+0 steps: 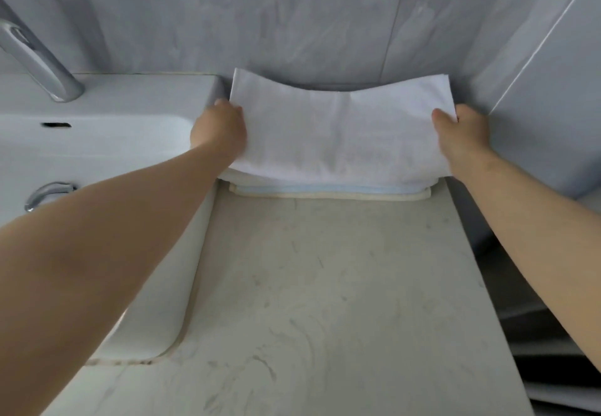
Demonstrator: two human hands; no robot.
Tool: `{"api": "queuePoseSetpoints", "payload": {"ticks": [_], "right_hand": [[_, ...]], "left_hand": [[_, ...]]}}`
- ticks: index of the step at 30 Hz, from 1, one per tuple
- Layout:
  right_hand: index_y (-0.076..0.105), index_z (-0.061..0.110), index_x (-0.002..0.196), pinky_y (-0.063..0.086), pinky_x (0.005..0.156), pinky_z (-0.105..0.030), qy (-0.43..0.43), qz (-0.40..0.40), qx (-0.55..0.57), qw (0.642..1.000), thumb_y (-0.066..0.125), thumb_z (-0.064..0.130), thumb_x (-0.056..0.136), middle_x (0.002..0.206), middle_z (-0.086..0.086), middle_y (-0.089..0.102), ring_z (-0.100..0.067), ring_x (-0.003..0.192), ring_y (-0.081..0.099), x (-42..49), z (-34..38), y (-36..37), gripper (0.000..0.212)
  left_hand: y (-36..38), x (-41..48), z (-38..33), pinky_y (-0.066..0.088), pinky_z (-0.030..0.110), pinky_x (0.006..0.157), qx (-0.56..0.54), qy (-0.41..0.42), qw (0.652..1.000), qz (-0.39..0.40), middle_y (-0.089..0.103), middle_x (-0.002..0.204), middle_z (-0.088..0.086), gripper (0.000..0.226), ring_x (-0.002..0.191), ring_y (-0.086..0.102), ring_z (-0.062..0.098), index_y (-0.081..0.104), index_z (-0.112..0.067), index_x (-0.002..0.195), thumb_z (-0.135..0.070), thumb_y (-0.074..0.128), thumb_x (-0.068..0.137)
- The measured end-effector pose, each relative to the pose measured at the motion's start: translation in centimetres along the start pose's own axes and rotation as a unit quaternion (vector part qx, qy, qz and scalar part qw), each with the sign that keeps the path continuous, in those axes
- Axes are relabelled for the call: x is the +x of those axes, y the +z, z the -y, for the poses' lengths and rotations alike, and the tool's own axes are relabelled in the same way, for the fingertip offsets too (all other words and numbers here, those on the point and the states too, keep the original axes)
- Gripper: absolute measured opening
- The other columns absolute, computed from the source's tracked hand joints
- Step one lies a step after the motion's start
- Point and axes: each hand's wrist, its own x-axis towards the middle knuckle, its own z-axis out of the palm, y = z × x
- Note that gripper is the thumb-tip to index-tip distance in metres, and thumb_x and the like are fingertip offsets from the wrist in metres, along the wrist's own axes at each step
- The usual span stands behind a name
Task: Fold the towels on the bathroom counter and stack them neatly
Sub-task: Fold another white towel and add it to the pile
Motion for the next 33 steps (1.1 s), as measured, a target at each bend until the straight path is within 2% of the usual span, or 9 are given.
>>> {"api": "queuePoseSetpoints", "payload": {"ticks": [3, 6, 8, 13, 17, 19, 22, 29, 33], "right_hand": [[0.056, 0.003, 0.116, 0.037, 0.074, -0.024, 0.007, 0.003, -0.014, 1.000, 0.044, 0.022, 0.095, 0.113, -0.011, 0.058, -0.018, 0.090, 0.050, 1.0, -0.6, 0.8, 0.031], [0.055, 0.000, 0.114, 0.037, 0.073, -0.026, 0.028, 0.000, -0.027, 0.999, 0.042, 0.022, 0.095, 0.105, -0.010, 0.055, -0.020, 0.088, 0.049, 1.2, -1.7, 1.6, 0.032], [0.055, 0.000, 0.111, 0.038, 0.073, -0.027, 0.041, -0.004, -0.032, 0.999, 0.042, 0.022, 0.094, 0.100, -0.009, 0.053, -0.021, 0.087, 0.049, 1.3, -2.5, 1.9, 0.031], [0.048, 0.010, 0.096, 0.034, 0.070, -0.026, 0.056, -0.020, -0.075, 0.995, 0.035, 0.015, 0.096, 0.088, -0.005, 0.049, -0.019, 0.085, 0.046, 1.9, -3.2, 2.5, 0.014], [0.047, 0.007, 0.113, 0.036, 0.076, -0.030, 0.038, -0.032, -0.120, 0.992, 0.037, 0.011, 0.093, 0.107, -0.007, 0.049, -0.025, 0.094, 0.047, 1.0, -2.8, 2.2, 0.022], [0.047, 0.008, 0.118, 0.037, 0.086, -0.036, -0.006, -0.062, -0.191, 0.980, 0.043, 0.011, 0.089, 0.122, -0.010, 0.049, -0.030, 0.110, 0.046, -0.1, -2.5, 2.1, 0.029], [0.045, 0.014, 0.129, 0.027, 0.101, -0.040, -0.058, -0.073, -0.273, 0.958, 0.049, 0.013, 0.088, 0.138, -0.010, 0.039, -0.030, 0.128, 0.033, -2.1, -1.6, 2.2, 0.041], [0.041, 0.021, 0.135, 0.023, 0.104, -0.039, -0.133, -0.009, -0.301, 0.944, 0.051, 0.022, 0.090, 0.144, -0.006, 0.036, -0.031, 0.129, 0.032, -7.9, 0.1, 2.5, 0.047], [0.040, 0.021, 0.136, 0.025, 0.102, -0.040, -0.147, 0.046, -0.315, 0.937, 0.050, 0.025, 0.091, 0.143, -0.006, 0.038, -0.031, 0.127, 0.034, -12.1, 0.6, 2.2, 0.047]], "left_hand": [[0.9, 0.9, -0.2, 0.039, 0.044, 0.096, 0.033, 0.011, 0.999, 0.014, 0.050, 0.130, 0.021, 0.038, 0.121, 0.046, 0.040, 0.043, 0.000, 0.126, -0.023, 0.026, 0.101], [1.9, 0.8, -0.2, 0.040, 0.046, 0.091, 0.083, 0.017, 0.996, 0.022, 0.051, 0.127, 0.023, 0.030, 0.119, 0.047, 0.043, 0.039, 0.001, 0.125, -0.009, 0.032, 0.098], [2.5, 0.6, 0.0, 0.041, 0.046, 0.086, 0.113, 0.033, 0.993, 0.027, 0.052, 0.124, 0.025, 0.036, 0.114, 0.050, 0.044, 0.033, 0.000, 0.129, -0.001, 0.034, 0.093], [3.5, 0.9, 0.4, 0.041, 0.046, 0.079, 0.135, 0.056, 0.989, 0.022, 0.051, 0.123, 0.025, 0.045, 0.109, 0.052, 0.046, 0.025, -0.004, 0.136, 0.001, 0.030, 0.091], [3.2, 0.4, 0.3, 0.040, 0.047, 0.084, 0.124, 0.066, 0.990, 0.021, 0.040, 0.132, 0.022, 0.044, 0.112, 0.049, 0.046, 0.027, -0.004, 0.135, 0.000, 0.034, 0.092], [2.8, 0.0, 0.3, 0.040, 0.045, 0.082, 0.124, 0.080, 0.989, 0.012, 0.039, 0.132, 0.021, 0.044, 0.112, 0.048, 0.045, 0.029, -0.004, 0.133, 0.000, 0.037, 0.091], [2.0, -1.2, 0.2, 0.038, 0.042, 0.082, 0.114, 0.091, 0.989, -0.004, 0.040, 0.129, 0.017, 0.039, 0.116, 0.041, 0.040, 0.035, -0.004, 0.129, -0.004, 0.039, 0.090], [0.2, -6.2, -0.8, 0.037, 0.038, 0.083, 0.129, 0.189, 0.972, -0.051, 0.051, 0.126, 0.009, 0.036, 0.114, 0.043, 0.032, 0.047, -0.011, 0.126, -0.014, 0.044, 0.090], [0.0, -11.1, -0.1, 0.037, 0.035, 0.082, 0.112, 0.226, 0.967, -0.028, 0.054, 0.122, 0.007, 0.033, 0.113, 0.045, 0.030, 0.049, -0.012, 0.123, -0.017, 0.044, 0.091]]}}
